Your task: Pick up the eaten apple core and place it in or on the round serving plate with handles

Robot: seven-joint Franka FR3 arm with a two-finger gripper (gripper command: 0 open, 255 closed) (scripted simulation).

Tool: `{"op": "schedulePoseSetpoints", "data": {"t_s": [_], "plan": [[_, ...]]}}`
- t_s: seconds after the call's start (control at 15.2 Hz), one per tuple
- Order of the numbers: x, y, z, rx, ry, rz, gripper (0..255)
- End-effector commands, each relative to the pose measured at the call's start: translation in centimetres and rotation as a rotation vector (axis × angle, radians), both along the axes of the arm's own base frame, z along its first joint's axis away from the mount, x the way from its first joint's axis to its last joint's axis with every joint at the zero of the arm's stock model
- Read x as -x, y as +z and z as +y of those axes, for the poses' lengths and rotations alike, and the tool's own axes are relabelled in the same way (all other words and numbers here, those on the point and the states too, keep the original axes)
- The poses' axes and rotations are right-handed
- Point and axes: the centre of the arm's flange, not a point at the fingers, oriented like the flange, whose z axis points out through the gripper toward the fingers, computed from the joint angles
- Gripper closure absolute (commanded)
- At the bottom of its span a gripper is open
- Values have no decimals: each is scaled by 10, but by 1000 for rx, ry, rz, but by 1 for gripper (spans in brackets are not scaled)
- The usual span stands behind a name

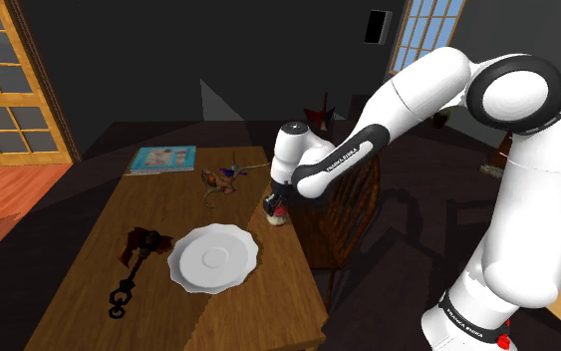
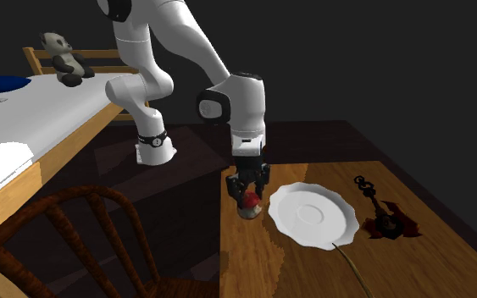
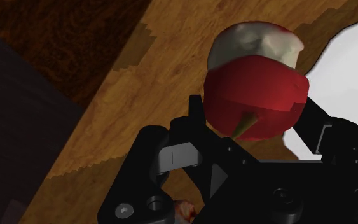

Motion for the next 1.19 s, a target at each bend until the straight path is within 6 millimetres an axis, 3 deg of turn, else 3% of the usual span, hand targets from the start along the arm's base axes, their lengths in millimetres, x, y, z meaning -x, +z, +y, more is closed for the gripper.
{"op": "schedulePoseSetpoints", "data": {"t_s": [0.0,0.07,1.12], "plan": [[0,10,1,0,0,0,255],[0,15,1,0,0,0,255],[-56,31,204,0,0,0,255]]}}
